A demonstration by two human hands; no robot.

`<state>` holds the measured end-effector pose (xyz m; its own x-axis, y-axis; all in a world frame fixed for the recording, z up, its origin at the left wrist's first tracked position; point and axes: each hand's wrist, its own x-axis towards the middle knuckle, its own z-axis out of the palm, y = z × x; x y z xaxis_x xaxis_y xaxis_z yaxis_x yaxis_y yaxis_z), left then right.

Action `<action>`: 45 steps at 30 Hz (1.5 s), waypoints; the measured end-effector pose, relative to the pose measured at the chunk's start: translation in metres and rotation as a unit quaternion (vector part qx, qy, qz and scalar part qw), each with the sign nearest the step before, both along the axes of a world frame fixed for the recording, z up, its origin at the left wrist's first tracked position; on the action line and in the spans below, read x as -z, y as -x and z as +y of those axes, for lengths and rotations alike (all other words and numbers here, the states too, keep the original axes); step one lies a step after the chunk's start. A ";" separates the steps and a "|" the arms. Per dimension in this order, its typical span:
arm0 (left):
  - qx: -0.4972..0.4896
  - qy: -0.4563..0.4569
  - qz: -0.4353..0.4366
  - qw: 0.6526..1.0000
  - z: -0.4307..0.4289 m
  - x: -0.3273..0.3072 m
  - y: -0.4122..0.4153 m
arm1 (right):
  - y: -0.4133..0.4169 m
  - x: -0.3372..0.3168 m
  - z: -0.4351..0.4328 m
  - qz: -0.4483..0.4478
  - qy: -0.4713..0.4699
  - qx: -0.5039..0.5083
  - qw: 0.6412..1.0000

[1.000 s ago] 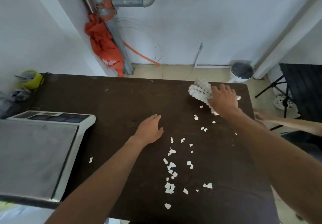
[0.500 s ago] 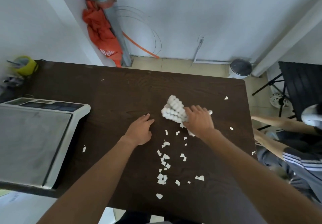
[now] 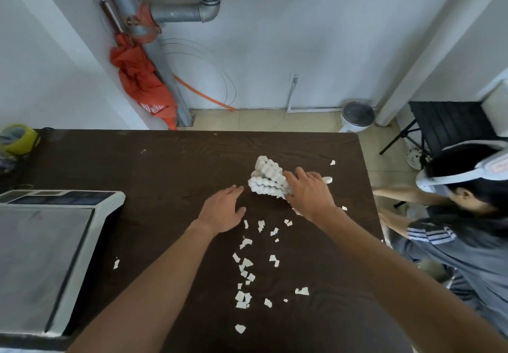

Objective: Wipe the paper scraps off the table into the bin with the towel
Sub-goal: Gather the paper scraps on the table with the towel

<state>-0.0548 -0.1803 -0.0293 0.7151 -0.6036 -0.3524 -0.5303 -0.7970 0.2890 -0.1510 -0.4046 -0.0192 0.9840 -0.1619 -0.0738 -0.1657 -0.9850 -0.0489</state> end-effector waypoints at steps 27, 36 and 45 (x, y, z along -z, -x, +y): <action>-0.006 0.078 0.020 0.997 -0.106 -0.018 -0.021 | 0.018 0.021 -0.033 0.063 -0.076 0.149 0.984; 0.093 0.054 0.024 0.994 -0.087 -0.031 -0.015 | 0.035 0.031 0.032 0.012 -0.107 0.007 0.994; 0.181 -0.014 -0.173 0.968 -0.064 -0.037 -0.035 | -0.028 0.010 0.004 -0.009 -0.043 0.005 0.999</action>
